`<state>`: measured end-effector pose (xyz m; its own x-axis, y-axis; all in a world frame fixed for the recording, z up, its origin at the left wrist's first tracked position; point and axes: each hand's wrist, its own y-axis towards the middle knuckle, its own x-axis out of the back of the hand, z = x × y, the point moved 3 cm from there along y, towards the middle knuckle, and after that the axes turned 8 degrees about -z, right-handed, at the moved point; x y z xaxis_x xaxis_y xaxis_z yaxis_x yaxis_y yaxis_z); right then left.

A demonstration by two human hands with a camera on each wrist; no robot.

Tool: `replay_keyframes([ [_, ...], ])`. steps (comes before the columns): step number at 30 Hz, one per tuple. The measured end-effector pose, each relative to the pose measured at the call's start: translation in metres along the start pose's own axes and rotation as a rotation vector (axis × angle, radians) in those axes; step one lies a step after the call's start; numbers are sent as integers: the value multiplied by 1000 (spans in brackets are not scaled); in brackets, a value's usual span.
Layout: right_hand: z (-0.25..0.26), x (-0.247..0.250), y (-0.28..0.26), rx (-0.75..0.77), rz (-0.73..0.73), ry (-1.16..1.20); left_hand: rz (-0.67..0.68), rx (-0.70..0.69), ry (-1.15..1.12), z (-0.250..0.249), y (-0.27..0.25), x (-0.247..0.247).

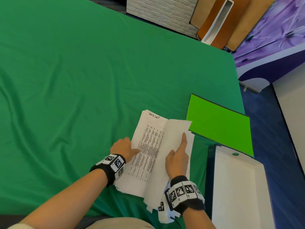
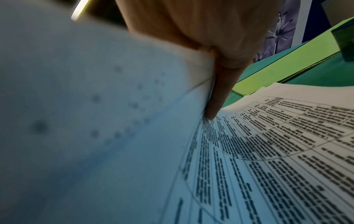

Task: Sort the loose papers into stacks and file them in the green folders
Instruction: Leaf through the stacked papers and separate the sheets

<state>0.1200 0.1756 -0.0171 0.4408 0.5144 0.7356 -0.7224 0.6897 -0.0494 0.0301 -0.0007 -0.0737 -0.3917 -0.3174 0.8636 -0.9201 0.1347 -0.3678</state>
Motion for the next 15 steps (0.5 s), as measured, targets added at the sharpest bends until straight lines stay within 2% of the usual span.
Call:
replay_keyframes([
  [4,-4,-2,4,79,17,-50,-66,-65,13,1,-2,1],
  [7,-4,-1,4,92,25,-121,-155,-145,227,-9,-11,15],
  [10,-1,-1,1,88,-2,-95,-204,-323,418,-32,-24,30],
  [15,2,-4,-1,119,52,-130,-259,-457,418,-68,-42,41],
])
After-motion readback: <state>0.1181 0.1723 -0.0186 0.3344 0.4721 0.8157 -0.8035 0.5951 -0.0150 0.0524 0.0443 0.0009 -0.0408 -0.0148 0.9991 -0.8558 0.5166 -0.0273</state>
